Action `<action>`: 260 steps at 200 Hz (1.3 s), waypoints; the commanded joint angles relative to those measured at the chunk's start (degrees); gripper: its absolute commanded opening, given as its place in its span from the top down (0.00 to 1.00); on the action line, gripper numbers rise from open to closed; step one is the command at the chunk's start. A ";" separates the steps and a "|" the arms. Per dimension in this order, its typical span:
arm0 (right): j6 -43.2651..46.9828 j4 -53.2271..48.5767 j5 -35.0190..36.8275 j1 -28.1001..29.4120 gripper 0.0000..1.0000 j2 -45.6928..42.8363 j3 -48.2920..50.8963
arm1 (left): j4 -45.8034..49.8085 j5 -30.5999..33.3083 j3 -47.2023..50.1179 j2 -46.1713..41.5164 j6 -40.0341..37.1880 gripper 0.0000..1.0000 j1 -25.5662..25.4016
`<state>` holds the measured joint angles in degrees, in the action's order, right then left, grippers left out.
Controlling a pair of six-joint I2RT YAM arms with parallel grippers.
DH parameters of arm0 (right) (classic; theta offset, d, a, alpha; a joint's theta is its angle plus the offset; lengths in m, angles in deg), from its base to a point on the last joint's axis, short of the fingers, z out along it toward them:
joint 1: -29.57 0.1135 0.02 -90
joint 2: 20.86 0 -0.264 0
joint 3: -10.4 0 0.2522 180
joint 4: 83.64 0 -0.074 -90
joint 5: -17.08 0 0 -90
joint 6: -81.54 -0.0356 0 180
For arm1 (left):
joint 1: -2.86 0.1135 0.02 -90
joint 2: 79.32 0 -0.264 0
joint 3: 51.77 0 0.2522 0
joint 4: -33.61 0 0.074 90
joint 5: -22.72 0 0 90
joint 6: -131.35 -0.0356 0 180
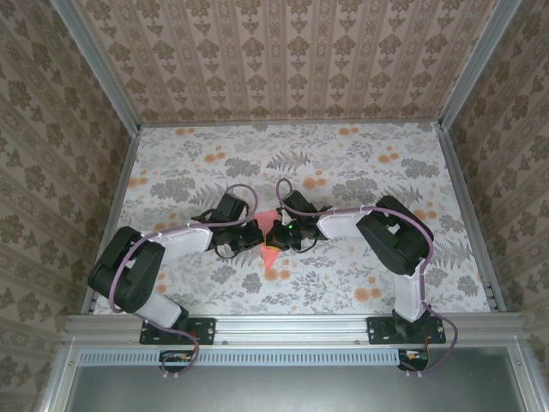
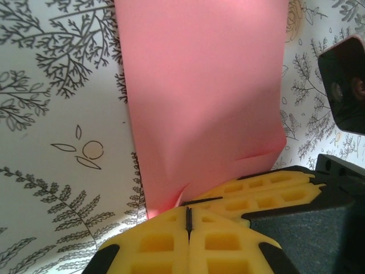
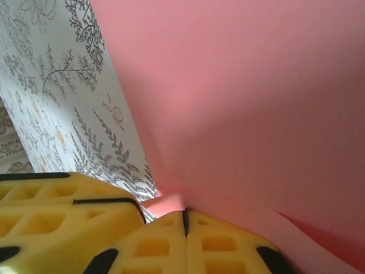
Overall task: Fold a paper plane with a square sheet of paper (pick it up from the middle)
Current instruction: Third fold the triangle at the center of the table.
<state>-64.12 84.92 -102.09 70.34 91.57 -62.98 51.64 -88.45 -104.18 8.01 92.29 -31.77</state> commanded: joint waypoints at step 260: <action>6.04 -0.22 3.41 -3.68 1.00 -2.63 6.09 | 7.47 5.62 -2.39 7.88 -2.05 1.00 -0.96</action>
<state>-59.57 87.28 -101.67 67.68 88.99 -58.91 53.30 -86.33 -107.11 13.05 92.09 -32.74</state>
